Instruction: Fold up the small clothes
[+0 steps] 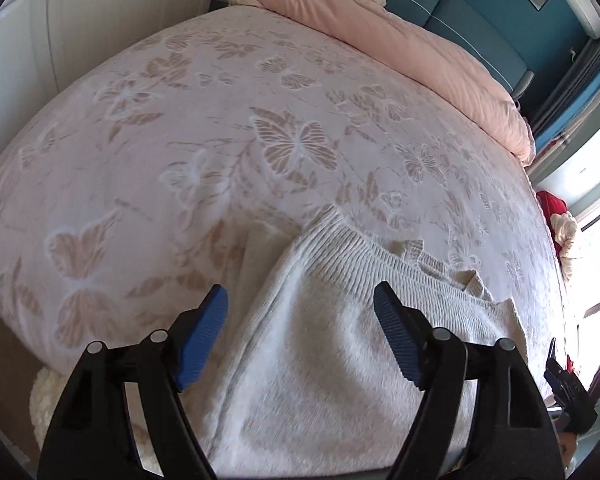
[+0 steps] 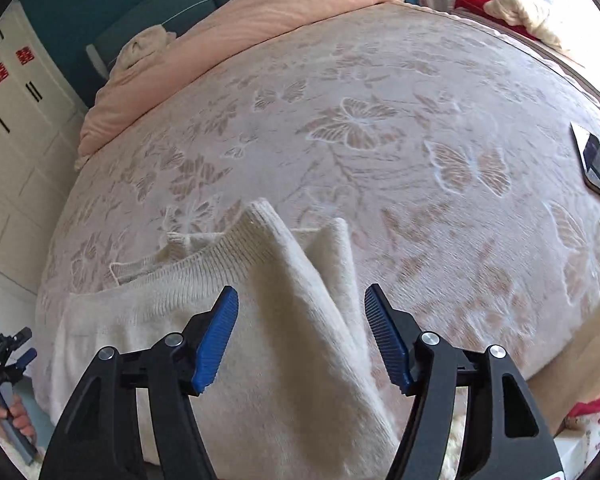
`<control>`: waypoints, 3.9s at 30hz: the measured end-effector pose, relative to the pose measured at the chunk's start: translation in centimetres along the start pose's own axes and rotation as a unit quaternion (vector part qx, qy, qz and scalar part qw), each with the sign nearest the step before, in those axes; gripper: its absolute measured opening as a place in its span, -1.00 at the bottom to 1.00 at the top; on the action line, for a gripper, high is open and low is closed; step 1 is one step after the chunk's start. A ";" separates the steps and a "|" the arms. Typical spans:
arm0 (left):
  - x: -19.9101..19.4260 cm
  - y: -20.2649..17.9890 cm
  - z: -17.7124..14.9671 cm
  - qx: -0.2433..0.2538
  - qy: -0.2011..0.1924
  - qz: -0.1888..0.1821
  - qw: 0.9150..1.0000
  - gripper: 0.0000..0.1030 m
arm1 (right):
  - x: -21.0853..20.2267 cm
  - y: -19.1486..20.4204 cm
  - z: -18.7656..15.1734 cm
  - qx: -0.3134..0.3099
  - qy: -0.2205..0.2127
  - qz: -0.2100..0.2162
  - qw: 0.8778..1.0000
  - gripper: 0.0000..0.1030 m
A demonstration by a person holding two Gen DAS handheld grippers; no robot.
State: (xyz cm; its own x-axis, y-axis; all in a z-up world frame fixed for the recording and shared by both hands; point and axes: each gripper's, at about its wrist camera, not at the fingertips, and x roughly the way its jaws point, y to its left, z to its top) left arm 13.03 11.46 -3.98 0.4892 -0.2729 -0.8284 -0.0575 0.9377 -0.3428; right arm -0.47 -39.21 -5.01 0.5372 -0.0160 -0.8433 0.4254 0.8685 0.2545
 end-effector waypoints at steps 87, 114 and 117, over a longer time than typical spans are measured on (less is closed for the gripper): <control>-0.1 -3.3 -4.0 0.084 -0.008 0.065 0.994 0.43 | -0.4 2.6 -2.1 -0.053 -0.012 -0.065 0.996 0.18; 2.6 -3.5 0.0 0.059 -0.016 0.063 0.996 0.10 | -0.7 4.9 -1.0 -0.031 -0.037 -0.014 0.999 -0.61; -0.2 -6.3 -2.8 0.098 -0.041 0.039 0.994 0.22 | -0.5 9.5 -4.7 -0.104 -0.003 0.018 0.994 -0.62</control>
State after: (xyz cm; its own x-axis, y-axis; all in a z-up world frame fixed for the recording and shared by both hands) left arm 10.85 4.95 -2.91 0.5596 -0.1869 -0.8074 0.0685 0.9813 -0.1797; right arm -0.16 -28.63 -4.42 0.5538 0.0151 -0.8325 0.2467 0.9519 0.1814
